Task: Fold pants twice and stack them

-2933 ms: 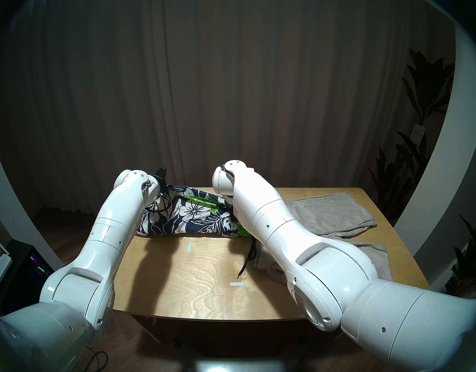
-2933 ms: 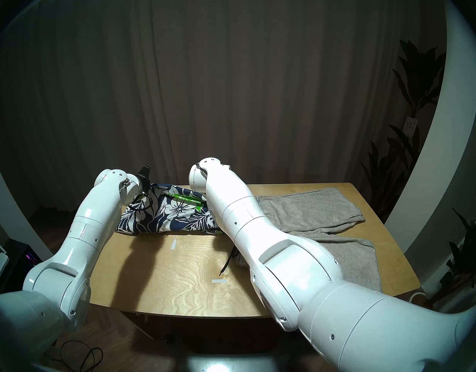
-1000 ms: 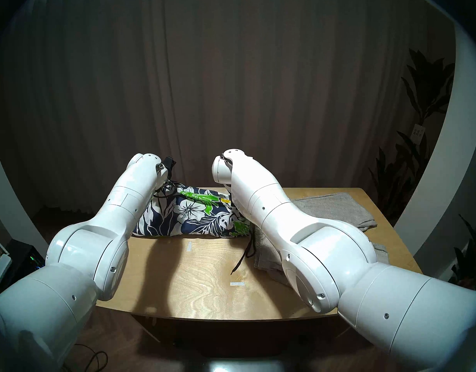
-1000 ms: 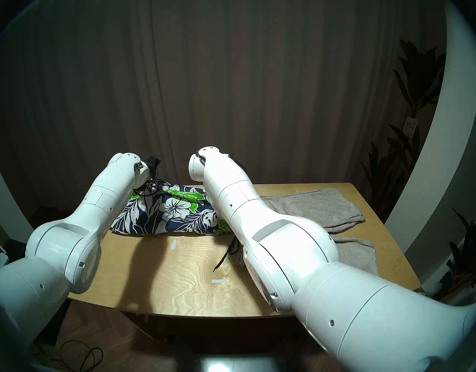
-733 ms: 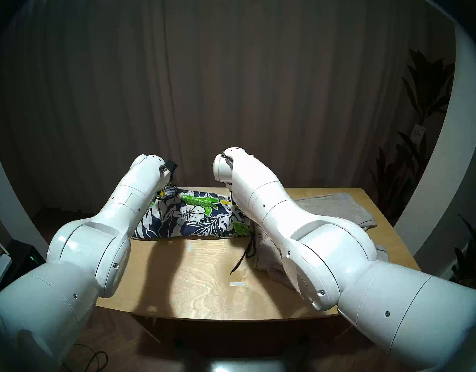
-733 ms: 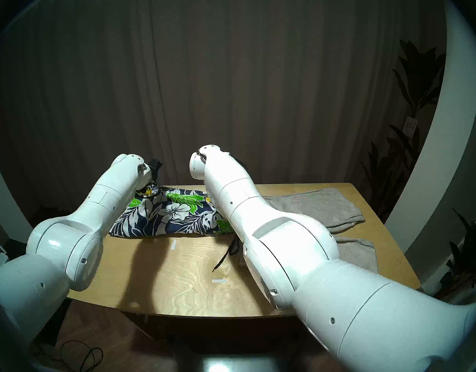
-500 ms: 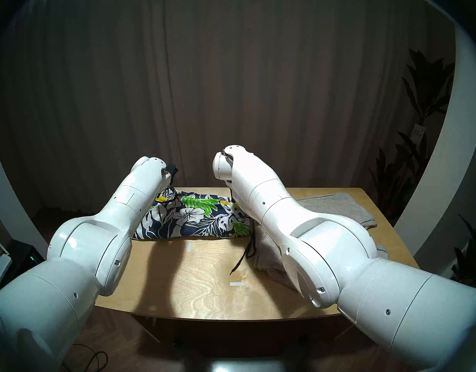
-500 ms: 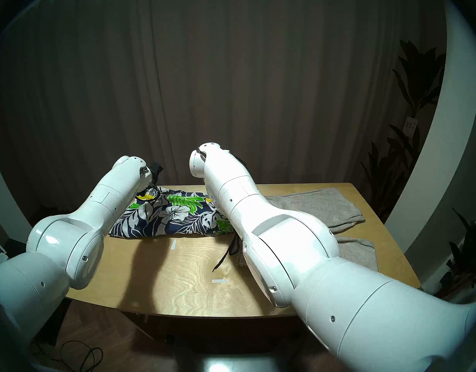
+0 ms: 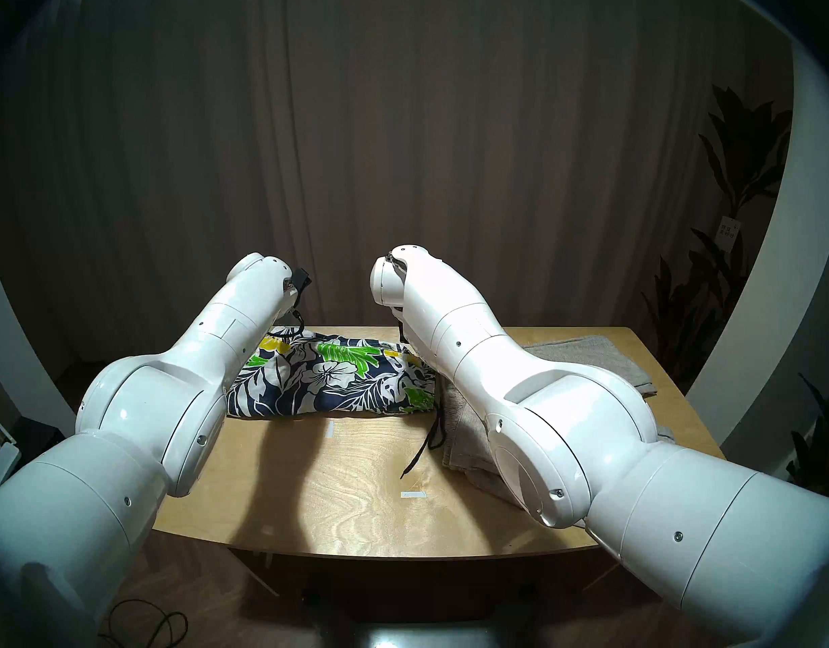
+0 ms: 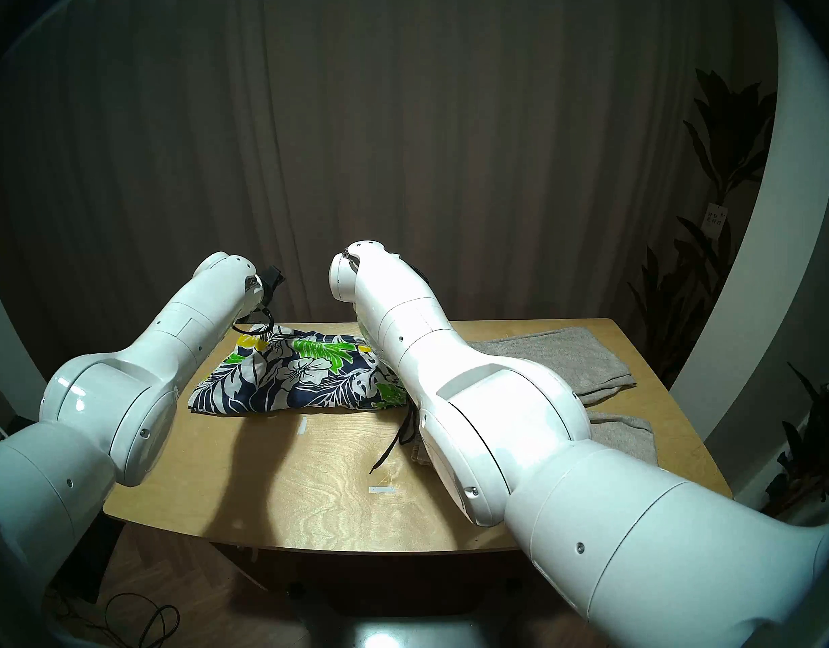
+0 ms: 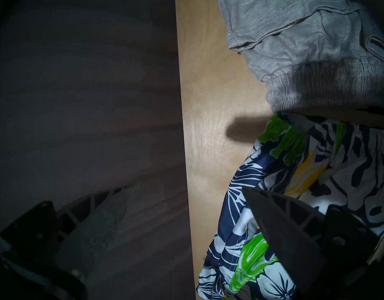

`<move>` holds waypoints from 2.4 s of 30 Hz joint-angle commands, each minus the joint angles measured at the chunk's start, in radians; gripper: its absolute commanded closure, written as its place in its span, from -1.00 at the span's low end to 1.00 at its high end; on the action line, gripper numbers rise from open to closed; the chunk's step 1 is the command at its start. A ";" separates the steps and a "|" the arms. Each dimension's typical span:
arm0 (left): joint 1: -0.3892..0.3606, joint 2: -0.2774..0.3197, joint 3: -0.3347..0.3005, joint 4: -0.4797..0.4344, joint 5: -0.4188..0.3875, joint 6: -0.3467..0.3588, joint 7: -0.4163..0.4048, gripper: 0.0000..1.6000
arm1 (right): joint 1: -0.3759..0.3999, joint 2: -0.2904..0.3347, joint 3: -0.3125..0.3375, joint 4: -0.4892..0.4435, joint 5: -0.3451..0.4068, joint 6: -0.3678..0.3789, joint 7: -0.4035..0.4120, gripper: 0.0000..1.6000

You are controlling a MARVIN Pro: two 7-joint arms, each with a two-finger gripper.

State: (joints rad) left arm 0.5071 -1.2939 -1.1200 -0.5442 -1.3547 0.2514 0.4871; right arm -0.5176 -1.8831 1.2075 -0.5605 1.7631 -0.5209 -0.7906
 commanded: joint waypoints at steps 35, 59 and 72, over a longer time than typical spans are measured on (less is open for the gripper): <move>0.274 0.191 -0.096 -0.383 -0.041 -0.097 -0.331 -1.00 | -0.056 0.127 -0.138 -0.151 -0.089 0.167 0.145 -1.00; 0.423 0.221 -0.114 -0.553 -0.082 -0.120 -0.420 -1.00 | -0.075 0.315 -0.300 -0.202 -0.248 0.253 0.249 -1.00; 0.501 0.239 -0.125 -0.654 -0.102 -0.139 -0.463 -1.00 | -0.091 0.418 -0.375 -0.227 -0.322 0.287 0.315 -1.00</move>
State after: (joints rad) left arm 0.9877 -1.0695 -1.2300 -1.1206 -1.4528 0.1301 0.0601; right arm -0.6118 -1.5303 0.8588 -0.7523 1.4845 -0.2413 -0.5205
